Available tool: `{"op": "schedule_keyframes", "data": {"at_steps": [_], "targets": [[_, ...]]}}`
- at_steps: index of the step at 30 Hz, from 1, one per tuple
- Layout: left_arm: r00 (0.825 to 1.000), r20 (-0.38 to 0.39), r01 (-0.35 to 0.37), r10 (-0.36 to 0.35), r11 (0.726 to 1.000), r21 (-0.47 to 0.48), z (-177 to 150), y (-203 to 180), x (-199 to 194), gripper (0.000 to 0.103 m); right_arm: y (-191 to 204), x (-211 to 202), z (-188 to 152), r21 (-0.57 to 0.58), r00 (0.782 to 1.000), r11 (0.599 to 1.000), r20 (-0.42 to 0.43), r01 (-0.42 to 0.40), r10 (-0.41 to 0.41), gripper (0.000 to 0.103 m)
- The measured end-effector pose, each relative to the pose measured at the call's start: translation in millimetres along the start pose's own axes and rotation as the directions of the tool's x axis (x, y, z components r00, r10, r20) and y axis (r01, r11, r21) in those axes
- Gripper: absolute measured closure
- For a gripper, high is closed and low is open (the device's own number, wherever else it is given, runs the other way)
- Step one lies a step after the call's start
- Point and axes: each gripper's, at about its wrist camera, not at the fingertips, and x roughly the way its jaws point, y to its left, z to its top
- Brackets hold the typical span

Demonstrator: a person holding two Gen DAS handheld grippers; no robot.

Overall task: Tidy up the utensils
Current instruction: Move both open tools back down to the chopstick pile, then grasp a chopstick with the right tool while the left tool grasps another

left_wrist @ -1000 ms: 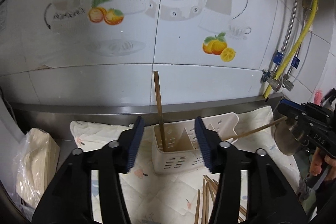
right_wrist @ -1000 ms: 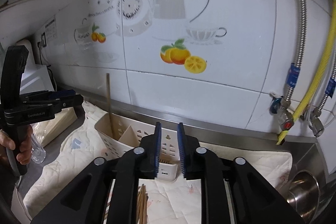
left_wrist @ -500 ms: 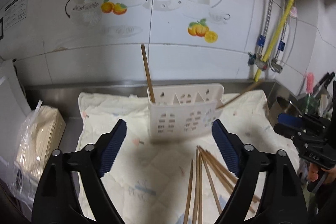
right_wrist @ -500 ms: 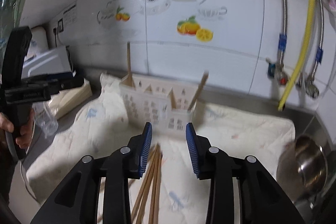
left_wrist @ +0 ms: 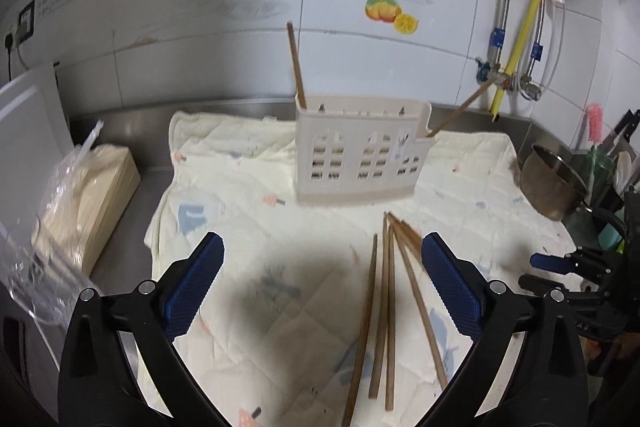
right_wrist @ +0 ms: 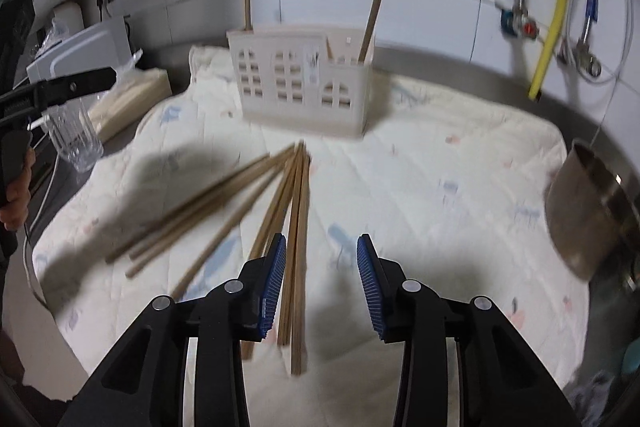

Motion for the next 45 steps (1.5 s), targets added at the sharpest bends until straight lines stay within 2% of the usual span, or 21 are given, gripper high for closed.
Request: {"op": "schedule_keyframes", "data": {"at_steps": [4, 7, 17, 26, 32, 41, 45], "targets": [[1.000, -0.024, -0.022, 0.021, 1.000, -0.019, -13.0, 7.4, 0.5, 0.005, 6.0, 13.3, -16.4, -0.014, 0.999, 1.000, -0.051, -0.006, 0.005, 0.068], [0.999, -0.040, -0.039, 0.038, 0.999, -0.032, -21.3, 13.7, 0.2, 0.005, 8.2, 22.8, -25.2, -0.021, 0.997, 1.000, -0.082, -0.004, 0.003, 0.073], [0.994, -0.086, -0.069, 0.063, 0.995, -0.077, -39.6, 29.0, 4.6, 0.005, 8.2, 35.7, -30.4, -0.026, 0.994, 1.000, -0.113, -0.001, -0.002, 0.079], [0.992, -0.108, -0.078, 0.070, 0.994, -0.072, -49.8, 30.3, 6.4, 0.005, 9.8, 44.5, -30.9, -0.043, 0.991, 0.999, -0.132, -0.007, 0.001, 0.085], [0.992, -0.116, -0.066, 0.058, 0.996, -0.059, -57.5, 29.7, 6.7, 0.005, 8.6, 48.9, -30.5, -0.045, 0.990, 0.999, -0.140, -0.006, -0.001, 0.089], [0.987, -0.158, -0.030, 0.035, 0.999, 0.031, -80.4, 9.4, 15.8, 0.007, 1.6, 45.1, -32.6, -0.016, 0.991, 1.000, -0.131, 0.005, -0.007, 0.095], [0.981, -0.190, 0.033, -0.025, 0.999, 0.040, -86.9, -2.1, 25.9, 0.026, -1.1, 43.9, -34.9, 0.000, 0.991, 1.000, -0.131, 0.004, -0.004, 0.095]]}}
